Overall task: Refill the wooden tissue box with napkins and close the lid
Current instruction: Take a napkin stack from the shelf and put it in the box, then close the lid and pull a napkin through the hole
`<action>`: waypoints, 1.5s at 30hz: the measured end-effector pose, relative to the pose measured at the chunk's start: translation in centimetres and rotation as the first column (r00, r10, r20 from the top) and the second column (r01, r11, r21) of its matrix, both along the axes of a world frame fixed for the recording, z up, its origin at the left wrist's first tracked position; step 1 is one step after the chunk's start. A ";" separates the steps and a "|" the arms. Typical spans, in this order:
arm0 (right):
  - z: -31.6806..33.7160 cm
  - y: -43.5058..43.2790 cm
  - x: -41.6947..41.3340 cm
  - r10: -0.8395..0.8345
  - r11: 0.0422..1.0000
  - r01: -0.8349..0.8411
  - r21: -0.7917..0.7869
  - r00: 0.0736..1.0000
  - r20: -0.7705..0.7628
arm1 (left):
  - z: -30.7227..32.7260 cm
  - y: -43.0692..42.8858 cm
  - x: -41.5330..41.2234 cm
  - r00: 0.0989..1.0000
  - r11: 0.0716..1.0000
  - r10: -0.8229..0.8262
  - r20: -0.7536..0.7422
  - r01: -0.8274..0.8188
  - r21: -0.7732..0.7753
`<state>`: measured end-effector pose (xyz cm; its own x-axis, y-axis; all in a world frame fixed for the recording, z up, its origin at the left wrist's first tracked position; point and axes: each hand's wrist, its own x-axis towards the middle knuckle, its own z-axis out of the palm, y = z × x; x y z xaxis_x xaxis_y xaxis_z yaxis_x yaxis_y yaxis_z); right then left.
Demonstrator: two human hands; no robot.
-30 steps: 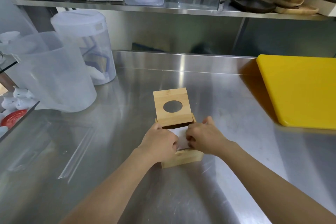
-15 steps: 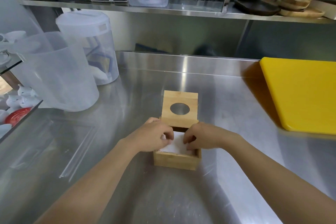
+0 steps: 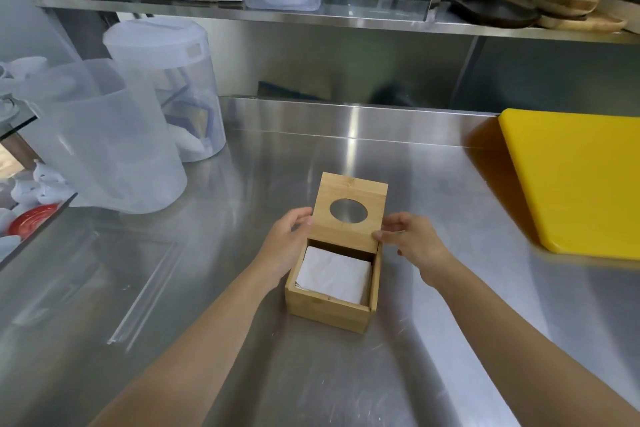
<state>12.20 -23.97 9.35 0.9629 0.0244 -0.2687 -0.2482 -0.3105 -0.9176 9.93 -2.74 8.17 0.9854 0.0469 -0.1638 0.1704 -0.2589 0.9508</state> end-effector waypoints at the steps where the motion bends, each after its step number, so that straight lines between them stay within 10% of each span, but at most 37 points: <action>1: -0.1 0.0 0.0 0.003 1.000 -0.003 0.012 1.000 0.008 | 0.1 -0.2 0.0 0.999 1.000 0.019 -0.026 -0.020 -0.022; 13: -1.3 0.1 -0.5 0.078 0.992 -0.042 -0.116 0.941 0.330 | -0.8 -1.4 -0.4 0.987 0.979 0.152 -0.051 -0.158 -0.132; 21: -0.2 0.0 -1.5 0.063 0.997 -0.047 -0.057 0.951 0.302 | -0.3 -0.3 -0.9 0.882 0.795 0.306 -0.359 -0.444 -0.413; 24: 1.0 0.3 -1.9 -0.102 0.960 0.106 0.259 0.994 -0.029 | 0.4 1.0 -0.7 0.860 0.813 0.097 -0.500 -0.358 -0.458; 28: 1.3 0.5 -2.5 0.148 0.927 0.011 0.374 0.908 -0.392 | 1.2 1.2 -1.3 0.833 0.854 -0.163 -0.528 -0.149 -0.498; 45: -1.1 1.5 -5.3 0.158 0.977 -0.140 0.159 0.981 -0.109 | 0.4 0.9 -3.8 0.873 0.923 -0.205 -0.442 0.021 -0.385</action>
<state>6.89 -22.46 8.28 0.9062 0.2138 -0.3648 -0.3210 -0.2135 -0.9227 6.18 -1.80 8.59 0.7819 -0.2118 -0.5863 0.6059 0.0366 0.7947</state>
